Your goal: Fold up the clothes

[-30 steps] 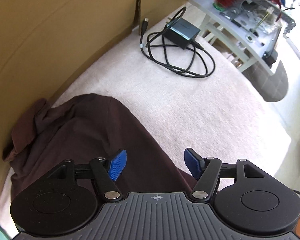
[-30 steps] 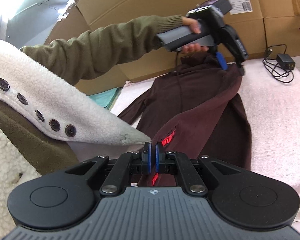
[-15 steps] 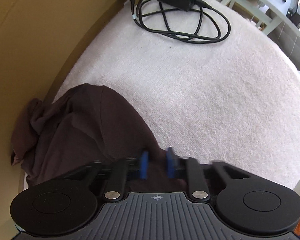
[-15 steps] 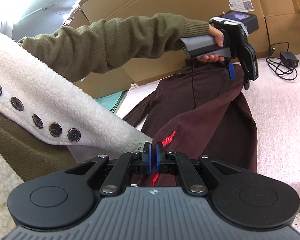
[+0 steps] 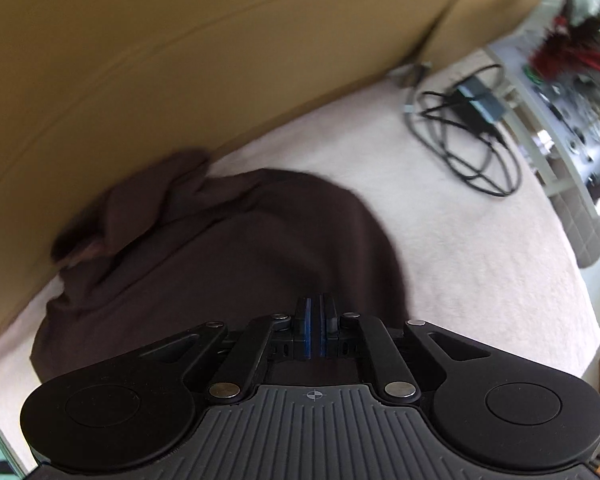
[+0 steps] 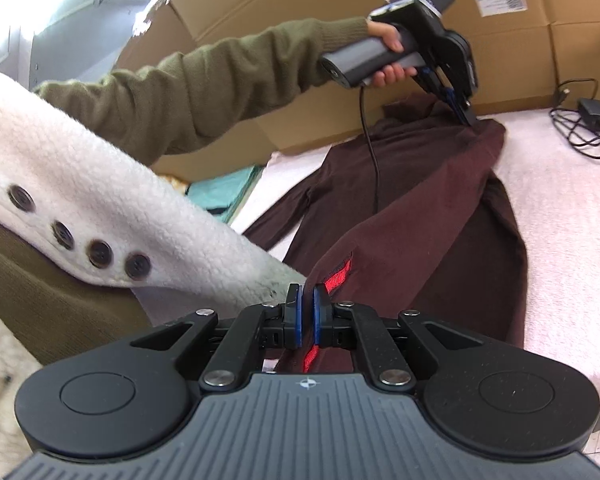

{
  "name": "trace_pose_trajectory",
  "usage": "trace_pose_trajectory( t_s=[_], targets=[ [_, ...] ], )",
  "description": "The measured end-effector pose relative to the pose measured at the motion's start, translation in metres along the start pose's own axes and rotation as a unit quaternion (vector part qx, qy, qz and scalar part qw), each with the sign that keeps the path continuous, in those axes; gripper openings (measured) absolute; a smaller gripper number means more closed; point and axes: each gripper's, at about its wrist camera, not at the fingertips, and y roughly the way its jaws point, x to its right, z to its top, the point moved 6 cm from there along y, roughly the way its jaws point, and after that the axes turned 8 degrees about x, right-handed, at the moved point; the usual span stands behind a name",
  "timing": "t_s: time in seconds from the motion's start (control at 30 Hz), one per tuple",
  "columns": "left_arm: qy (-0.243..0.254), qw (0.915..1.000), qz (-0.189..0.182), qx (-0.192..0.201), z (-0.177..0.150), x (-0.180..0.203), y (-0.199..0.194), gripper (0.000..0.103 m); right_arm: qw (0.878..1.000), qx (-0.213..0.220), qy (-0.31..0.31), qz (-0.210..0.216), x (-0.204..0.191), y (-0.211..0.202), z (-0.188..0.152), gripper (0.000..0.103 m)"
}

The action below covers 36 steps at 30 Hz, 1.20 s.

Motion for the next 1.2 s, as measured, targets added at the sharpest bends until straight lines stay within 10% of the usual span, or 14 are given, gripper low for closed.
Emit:
trace_pose_trajectory(
  t_s=[0.1,0.2,0.43,0.53,0.8,0.93,1.2],
  targets=[
    [-0.028,0.9994,-0.007,-0.018,-0.018,-0.026,0.011,0.000,1.000,-0.021,0.002,0.007,0.004,0.013,-0.004,0.008],
    [-0.034,0.9983,-0.031,-0.036,-0.033,-0.030,0.016,0.025,0.999,-0.039,0.006,0.010,0.009,0.021,-0.009,0.008],
    [0.046,0.9974,-0.054,-0.013,-0.028,0.036,-0.004,0.075,0.999,-0.050,0.012,0.018,0.005,0.029,-0.011,0.008],
    [0.088,0.9951,-0.043,-0.009,-0.019,0.074,-0.005,0.081,0.999,-0.048,0.010,0.020,0.002,0.031,-0.013,0.008],
    [0.214,0.9740,0.053,-0.053,-0.031,0.120,0.027,0.073,0.999,-0.041,0.003,0.027,-0.006,0.035,-0.017,0.009],
    [0.227,0.9687,0.064,-0.077,-0.044,0.113,0.037,0.003,0.999,-0.035,0.009,0.029,-0.003,0.036,-0.021,0.009],
    [0.170,0.9841,0.025,-0.045,-0.041,0.089,0.019,0.000,0.999,-0.030,0.016,0.025,0.002,0.032,-0.027,0.009]
  ],
)
